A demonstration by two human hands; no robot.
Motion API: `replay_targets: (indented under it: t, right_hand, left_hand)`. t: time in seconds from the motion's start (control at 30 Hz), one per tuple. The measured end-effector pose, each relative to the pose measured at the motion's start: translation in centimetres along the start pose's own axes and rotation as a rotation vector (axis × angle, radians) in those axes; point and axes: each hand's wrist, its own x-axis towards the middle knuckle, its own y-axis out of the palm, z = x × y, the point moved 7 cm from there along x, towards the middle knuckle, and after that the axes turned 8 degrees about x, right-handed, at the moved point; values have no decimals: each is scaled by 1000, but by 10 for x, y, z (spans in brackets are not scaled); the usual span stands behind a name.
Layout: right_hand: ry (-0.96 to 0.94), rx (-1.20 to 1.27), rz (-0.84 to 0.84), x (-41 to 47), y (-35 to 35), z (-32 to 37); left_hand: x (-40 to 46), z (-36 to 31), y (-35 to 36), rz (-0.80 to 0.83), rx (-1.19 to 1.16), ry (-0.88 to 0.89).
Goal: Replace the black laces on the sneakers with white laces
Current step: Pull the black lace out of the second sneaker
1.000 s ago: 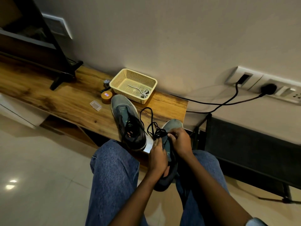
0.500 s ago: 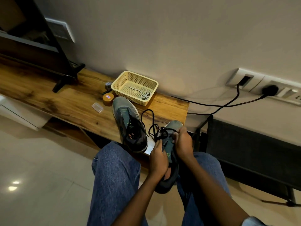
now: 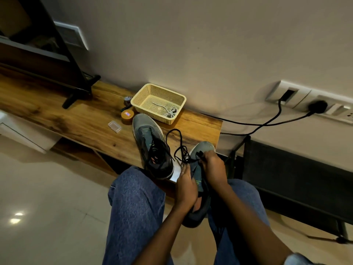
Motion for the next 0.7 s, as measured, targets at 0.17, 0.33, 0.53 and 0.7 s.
replay_targets:
  t: [0.17,0.33,0.53,0.7]
  right_hand:
    - [-57,-172,16,-2,7,0]
    - [320,416,-298,-15,-8,-17]
    - [485,517,-346,-10,-22,-22]
    - [248,50,-324,5,-47,4]
  left_hand:
    - [-2,1,0,5,-18,-21]
    - [-1,1,-2,-8,-40,-19]
    - [-2,1,-2,-3,-38,-5]
    - [-1,0,0,9,-29,5]
